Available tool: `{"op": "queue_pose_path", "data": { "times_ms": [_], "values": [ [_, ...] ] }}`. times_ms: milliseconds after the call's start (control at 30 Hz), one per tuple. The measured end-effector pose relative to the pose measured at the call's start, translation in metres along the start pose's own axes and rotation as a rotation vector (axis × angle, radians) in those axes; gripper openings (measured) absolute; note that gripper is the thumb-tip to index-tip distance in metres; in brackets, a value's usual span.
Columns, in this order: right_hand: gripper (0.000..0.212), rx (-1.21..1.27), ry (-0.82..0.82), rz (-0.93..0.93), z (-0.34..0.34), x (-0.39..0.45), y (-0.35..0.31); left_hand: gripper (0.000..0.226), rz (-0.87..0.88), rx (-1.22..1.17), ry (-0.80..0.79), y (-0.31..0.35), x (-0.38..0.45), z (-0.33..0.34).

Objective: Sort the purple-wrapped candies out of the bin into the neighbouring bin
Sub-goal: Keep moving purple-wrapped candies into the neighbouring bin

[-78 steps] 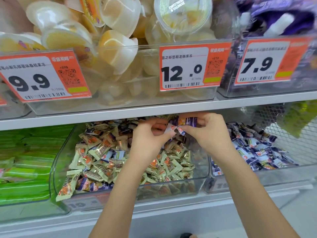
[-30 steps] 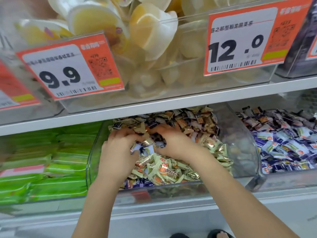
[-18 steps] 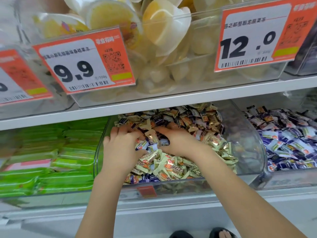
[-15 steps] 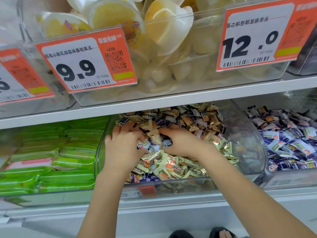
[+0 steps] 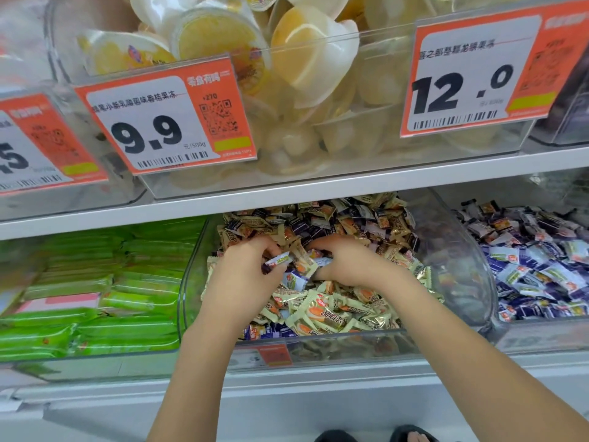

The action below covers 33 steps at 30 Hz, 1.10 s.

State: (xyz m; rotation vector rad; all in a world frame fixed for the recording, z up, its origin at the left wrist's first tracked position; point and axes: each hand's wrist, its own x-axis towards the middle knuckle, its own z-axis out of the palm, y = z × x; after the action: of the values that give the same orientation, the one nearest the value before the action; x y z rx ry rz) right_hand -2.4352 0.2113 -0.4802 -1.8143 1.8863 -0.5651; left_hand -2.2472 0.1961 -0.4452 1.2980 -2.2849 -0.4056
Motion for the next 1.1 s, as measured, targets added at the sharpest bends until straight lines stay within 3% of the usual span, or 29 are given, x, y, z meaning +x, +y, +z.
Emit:
{"op": "queue_pose_path", "data": {
  "times_ms": [133, 300, 433, 567, 700, 767, 1000, 1100],
  "values": [
    [0.062, 0.149, 0.034, 0.038, -0.018, -0.009, 0.008, 0.025, -0.018, -0.110, -0.013, 0.006, -0.001, 0.001],
    [0.055, 0.390, 0.097, 0.094, -0.043, -0.026, 0.014, 0.019, -0.018, -0.213, -0.008, 0.021, 0.001, 0.004],
    [0.015, 0.575, 0.102, 0.109, -0.058, -0.044, 0.018, 0.016, 0.027, -0.274, 0.005, 0.037, 0.001, 0.007],
    [0.040, 0.639, 0.101, 0.161, -0.070, -0.062, 0.024, 0.011, 0.056, -0.335, 0.002, 0.055, -0.001, 0.012],
    [0.018, 0.826, 0.208, 0.165, -0.084, -0.085, 0.027, 0.011, 0.100, -0.400, -0.015, 0.079, -0.002, 0.023],
    [0.019, 0.909, 0.279, 0.166, -0.093, -0.096, 0.029, 0.011, 0.123, -0.430, -0.040, 0.092, -0.001, 0.031],
    [0.009, 0.668, 0.575, 0.233, -0.127, -0.136, 0.070, 0.012, 0.187, -0.550, -0.124, 0.140, -0.003, 0.061],
    [0.019, 0.533, 0.530, 0.322, -0.137, -0.152, 0.103, 0.011, 0.209, -0.569, -0.137, 0.158, -0.005, 0.073]
  ]
}}
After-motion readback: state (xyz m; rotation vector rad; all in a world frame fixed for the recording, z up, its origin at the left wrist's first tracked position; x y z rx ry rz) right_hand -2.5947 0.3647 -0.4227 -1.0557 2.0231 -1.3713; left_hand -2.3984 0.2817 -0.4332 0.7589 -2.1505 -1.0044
